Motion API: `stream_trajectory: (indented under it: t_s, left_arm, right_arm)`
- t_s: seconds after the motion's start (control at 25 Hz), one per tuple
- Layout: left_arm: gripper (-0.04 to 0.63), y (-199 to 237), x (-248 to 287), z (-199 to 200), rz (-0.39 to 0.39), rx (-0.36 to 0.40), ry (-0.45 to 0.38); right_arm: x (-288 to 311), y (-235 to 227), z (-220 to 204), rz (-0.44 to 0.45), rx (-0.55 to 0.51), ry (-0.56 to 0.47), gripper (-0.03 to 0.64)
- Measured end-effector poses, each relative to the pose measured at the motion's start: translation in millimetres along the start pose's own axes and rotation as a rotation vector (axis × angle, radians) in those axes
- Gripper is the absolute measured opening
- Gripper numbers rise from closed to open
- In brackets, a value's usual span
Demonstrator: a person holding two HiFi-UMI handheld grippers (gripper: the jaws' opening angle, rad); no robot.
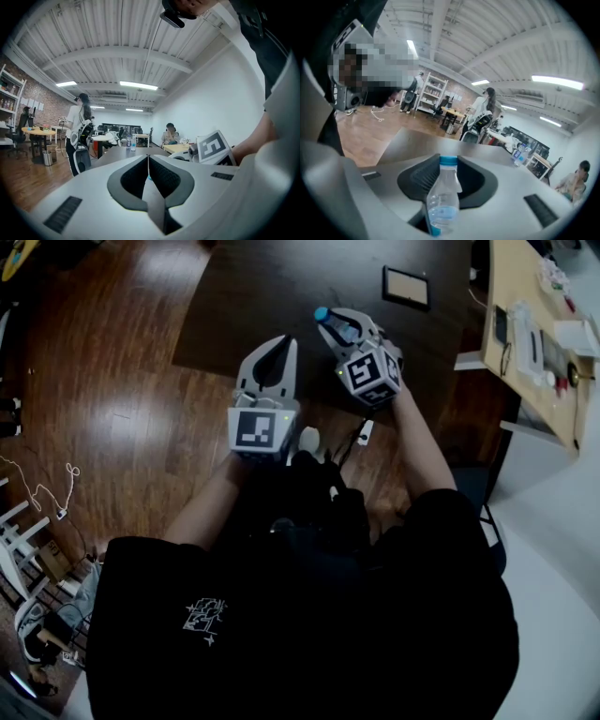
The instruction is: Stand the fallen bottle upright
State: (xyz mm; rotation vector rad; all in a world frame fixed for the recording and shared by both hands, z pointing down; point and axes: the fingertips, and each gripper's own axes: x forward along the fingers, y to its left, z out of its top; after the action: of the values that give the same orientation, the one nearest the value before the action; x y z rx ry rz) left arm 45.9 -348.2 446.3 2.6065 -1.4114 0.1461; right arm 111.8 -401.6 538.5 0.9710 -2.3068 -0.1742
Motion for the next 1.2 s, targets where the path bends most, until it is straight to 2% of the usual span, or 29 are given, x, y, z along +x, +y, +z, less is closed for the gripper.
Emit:
stream_trajectory:
  t_s: [0.16,0.32,0.44,0.52,0.84,1.2]
  left_arm:
    - [0.006,-8,-1,1,-0.020,0.014,0.000]
    - [0.006,-20,-4,3,-0.033,0.026,0.001]
    - [0.006,-26,-6,1,-0.040,0.032,0.007]
    - [0.006,-26,-8,-1,-0.040,0.033,0.010]
    - [0.006,-25,-13,1,-0.030,0.036,0.008]
    - [0.006,-33,-17,3,-0.038,0.043,0.000]
  right_arm:
    - [-29,-24,13,-0.118,0.140,-0.108,0.135]
    - [-52,-43,14,-0.217,0.266,-0.169,0.127]
    - [-57,-50,2,-0.256,0.367,-0.189,0.124]
    - [-56,-51,-8,-0.270,0.398,-0.183,0.123]
    - [-62,-53,-16,-0.292,0.412,-0.180,0.126]
    - [-66,-49,-19,-0.303,0.372,-0.160,0.140]
